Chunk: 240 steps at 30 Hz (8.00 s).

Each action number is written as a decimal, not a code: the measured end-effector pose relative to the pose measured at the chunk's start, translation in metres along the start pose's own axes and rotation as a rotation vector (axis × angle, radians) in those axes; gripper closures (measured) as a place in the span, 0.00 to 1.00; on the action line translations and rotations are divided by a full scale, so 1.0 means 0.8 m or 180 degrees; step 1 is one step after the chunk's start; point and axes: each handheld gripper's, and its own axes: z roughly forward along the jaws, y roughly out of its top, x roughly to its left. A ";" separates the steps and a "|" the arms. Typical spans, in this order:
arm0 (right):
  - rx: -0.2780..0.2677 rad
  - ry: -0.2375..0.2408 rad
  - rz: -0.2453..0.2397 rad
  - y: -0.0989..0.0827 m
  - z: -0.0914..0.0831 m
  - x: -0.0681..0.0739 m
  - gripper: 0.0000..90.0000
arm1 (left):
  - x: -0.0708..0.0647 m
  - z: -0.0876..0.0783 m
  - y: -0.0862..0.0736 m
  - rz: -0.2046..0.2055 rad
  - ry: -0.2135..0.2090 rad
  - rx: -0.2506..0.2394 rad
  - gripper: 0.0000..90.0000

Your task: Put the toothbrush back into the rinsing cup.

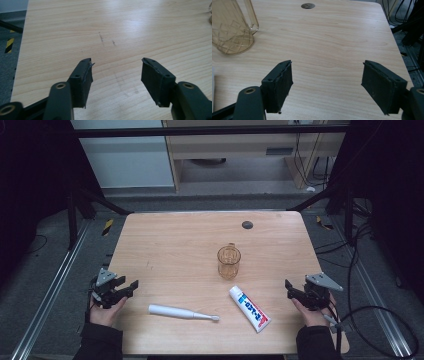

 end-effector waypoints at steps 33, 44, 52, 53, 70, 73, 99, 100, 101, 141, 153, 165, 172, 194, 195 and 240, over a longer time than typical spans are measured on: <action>0.0250 0.0260 -0.0254 -0.010 0.008 0.021 0.32 | -0.065 0.011 0.000 0.0540 -0.0794 0.0632 0.96; 0.0270 0.0263 -0.0255 -0.010 0.009 0.021 0.32 | -0.079 0.015 -0.004 0.0722 -0.0946 0.0816 0.99; 0.0277 0.0260 -0.0254 -0.010 0.008 0.021 0.32 | -0.081 0.014 -0.006 0.0730 -0.0954 0.0862 0.99; 0.0279 0.0257 -0.0255 -0.010 0.008 0.021 0.32 | -0.081 0.014 -0.006 0.0745 -0.0953 0.0869 0.99; 0.0270 0.0246 -0.0258 -0.010 0.007 0.019 0.32 | -0.090 0.008 -0.010 0.0777 -0.0958 0.0912 0.99; 0.0275 0.0250 -0.0250 -0.010 0.007 0.019 0.32 | -0.091 0.007 -0.011 0.0772 -0.0960 0.0918 0.99; 0.0294 0.0258 -0.0241 -0.010 0.007 0.019 0.32 | -0.099 -0.003 -0.021 0.0816 -0.1016 0.0967 0.99; 0.0293 0.0257 -0.0240 -0.010 0.007 0.019 0.32 | -0.099 -0.003 -0.021 0.0816 -0.1016 0.0967 0.99; 0.0295 0.0261 -0.0233 -0.010 0.007 0.019 0.32 | -0.100 -0.004 -0.021 0.0824 -0.1027 0.0968 0.99; 0.0237 0.0193 -0.0181 -0.003 0.002 0.009 0.33 | -0.128 -0.010 0.096 0.1011 -0.0960 0.0574 0.52; 0.0315 0.0236 -0.0207 -0.006 0.007 0.012 0.34 | -0.167 0.021 0.088 0.1240 -0.1101 0.0858 0.45; 0.0388 0.0283 -0.0250 -0.008 0.011 0.015 0.34 | -0.178 0.043 0.071 0.1323 -0.1107 0.1165 0.44; 0.0402 0.0290 -0.0233 -0.008 0.012 0.015 0.34 | -0.182 0.052 0.061 0.1384 -0.1093 0.1332 0.46; 0.0451 0.0313 -0.0236 -0.008 0.014 0.016 0.35 | -0.193 0.067 0.050 0.1625 -0.1122 0.1666 0.58; 0.0451 0.0313 -0.0236 -0.008 0.014 0.016 0.35 | -0.193 0.067 0.050 0.1625 -0.1122 0.1666 0.59; 0.0510 0.0346 -0.0251 -0.009 0.017 0.016 0.36 | -0.197 0.087 0.043 0.1698 -0.1190 0.1893 0.74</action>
